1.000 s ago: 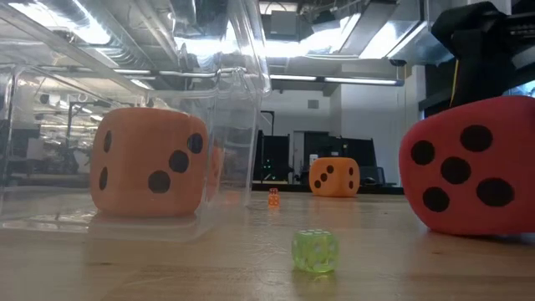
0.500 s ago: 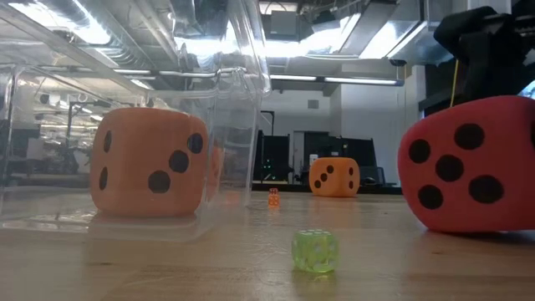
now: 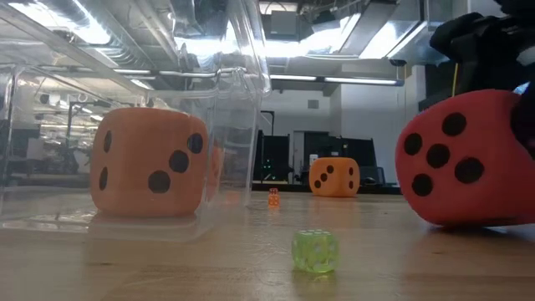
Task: Pick & Place Dice
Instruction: Put the large red die in the bin
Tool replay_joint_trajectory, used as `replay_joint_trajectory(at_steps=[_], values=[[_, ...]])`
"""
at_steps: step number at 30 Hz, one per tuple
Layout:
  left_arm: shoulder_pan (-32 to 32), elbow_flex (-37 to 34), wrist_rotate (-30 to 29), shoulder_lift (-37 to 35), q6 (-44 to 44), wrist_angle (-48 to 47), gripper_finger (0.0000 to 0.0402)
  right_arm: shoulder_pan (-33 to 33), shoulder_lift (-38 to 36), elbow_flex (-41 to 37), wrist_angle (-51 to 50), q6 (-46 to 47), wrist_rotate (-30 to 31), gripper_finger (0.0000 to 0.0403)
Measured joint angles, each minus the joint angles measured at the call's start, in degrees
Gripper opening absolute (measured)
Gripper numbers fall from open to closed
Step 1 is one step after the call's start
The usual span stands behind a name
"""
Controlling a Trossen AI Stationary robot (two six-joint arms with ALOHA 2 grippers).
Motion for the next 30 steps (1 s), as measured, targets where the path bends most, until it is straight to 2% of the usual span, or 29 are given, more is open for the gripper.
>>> replay_joint_trajectory(at_steps=[7,15,20,23,26,30], values=[[0.0,0.0,0.0,0.0,0.3,0.0,0.0182,-0.6,-4.4,0.1,-2.0,9.0,-3.7,0.0169],[-1.6,0.0,-1.6,0.0,6.3,3.1,0.0182,-0.6,-14.7,0.2,-2.3,19.0,0.8,0.0162],[-5.2,-0.1,-3.4,0.0,19.3,13.8,0.0182,-1.2,-22.8,0.3,-2.3,23.5,3.9,0.0161],[-7.8,-0.1,-6.9,0.2,27.4,20.8,0.019,-1.4,-27.3,0.3,-2.2,24.6,5.8,0.0159],[-9.2,-0.1,-7.7,0.2,32.8,26.4,0.0209,-1.4,-31.4,0.3,-1.5,25.2,8.5,0.0158],[-9.7,-0.1,-9.6,0.2,35.7,32.9,0.0247,-1.6,-36.0,0.4,3.6,24.6,10.0,0.0158]])
